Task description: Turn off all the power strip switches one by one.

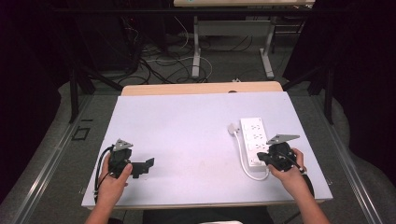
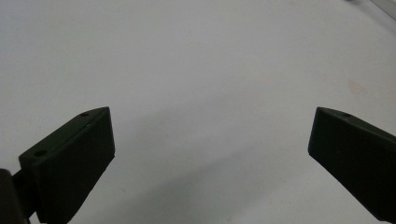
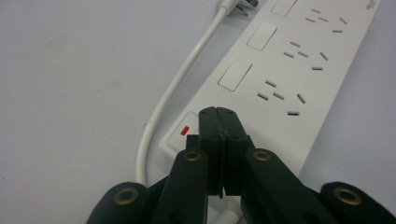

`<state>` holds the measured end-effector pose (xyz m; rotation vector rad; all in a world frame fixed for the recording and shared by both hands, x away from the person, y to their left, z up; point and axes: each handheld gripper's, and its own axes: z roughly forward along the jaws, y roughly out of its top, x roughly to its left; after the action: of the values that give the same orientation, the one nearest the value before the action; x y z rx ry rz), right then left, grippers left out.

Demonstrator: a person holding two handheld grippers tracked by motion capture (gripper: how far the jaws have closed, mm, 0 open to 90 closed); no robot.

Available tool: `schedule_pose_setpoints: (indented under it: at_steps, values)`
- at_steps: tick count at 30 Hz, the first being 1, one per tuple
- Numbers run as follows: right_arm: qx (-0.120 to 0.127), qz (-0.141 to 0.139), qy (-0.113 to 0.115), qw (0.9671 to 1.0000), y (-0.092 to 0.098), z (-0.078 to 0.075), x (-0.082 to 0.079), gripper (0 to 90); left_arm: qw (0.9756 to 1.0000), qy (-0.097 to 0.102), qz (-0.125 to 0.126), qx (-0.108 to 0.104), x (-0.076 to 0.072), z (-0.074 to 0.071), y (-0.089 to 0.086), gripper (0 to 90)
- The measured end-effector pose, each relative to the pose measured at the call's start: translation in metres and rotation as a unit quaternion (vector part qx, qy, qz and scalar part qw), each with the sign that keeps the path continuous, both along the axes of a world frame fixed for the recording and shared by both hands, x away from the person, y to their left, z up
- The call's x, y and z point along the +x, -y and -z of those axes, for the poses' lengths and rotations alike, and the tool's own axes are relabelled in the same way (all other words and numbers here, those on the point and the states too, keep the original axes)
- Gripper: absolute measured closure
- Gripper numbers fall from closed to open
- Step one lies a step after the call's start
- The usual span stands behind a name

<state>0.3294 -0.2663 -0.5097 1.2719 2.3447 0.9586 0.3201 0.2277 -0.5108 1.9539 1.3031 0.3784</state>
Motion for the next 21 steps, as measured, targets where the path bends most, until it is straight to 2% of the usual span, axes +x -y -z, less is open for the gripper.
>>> schedule_pose_setpoints:
  at_steps: [1,4,9,18,21]
  values:
    - [-0.005,-0.007,0.005,0.9999,-0.001,0.002,0.001,90.0,1.0,-0.001,0.0,0.0,0.0,0.0,0.0,0.5]
    - [-0.012,-0.011,0.003,0.9999,-0.003,0.004,0.002,90.0,1.0,0.001,0.001,0.0,0.0,0.0,0.0,0.5]
    - [-0.012,-0.009,-0.008,0.9999,-0.006,0.008,0.003,90.0,1.0,0.0,0.003,0.001,0.0,0.001,-0.001,0.5]
    - [-0.015,-0.013,-0.012,0.9997,-0.008,0.013,0.006,90.0,1.0,-0.002,0.0,-0.001,0.0,0.001,-0.002,0.6]
    - [-0.009,-0.009,-0.018,0.9998,-0.009,0.014,0.006,90.0,1.0,-0.002,-0.001,-0.002,0.0,0.001,-0.002,0.6]
